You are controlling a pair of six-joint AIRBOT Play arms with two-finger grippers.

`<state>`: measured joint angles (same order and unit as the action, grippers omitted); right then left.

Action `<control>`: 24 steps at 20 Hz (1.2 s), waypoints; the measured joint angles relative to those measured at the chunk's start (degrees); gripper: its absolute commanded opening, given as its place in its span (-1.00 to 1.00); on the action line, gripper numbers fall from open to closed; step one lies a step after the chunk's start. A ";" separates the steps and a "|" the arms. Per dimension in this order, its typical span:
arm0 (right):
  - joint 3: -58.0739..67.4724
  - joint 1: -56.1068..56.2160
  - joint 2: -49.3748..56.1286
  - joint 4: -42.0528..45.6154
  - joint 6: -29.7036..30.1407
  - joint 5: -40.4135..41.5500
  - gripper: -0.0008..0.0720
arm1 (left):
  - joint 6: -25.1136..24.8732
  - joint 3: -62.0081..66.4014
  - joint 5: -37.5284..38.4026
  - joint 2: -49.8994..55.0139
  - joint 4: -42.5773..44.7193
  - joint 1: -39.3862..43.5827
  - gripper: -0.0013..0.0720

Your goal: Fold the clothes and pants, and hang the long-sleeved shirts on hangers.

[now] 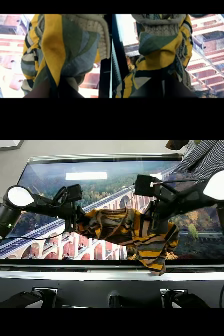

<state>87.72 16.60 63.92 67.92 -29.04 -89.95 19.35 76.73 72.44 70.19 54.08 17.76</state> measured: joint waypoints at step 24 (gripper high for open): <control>0.17 -0.02 -11.39 17.79 -17.86 9.25 0.54 | 9.79 0.02 4.02 -22.10 4.39 -2.78 -0.92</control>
<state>87.90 16.58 52.53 85.71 -46.89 -80.71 29.15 76.75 76.47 48.10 58.48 14.98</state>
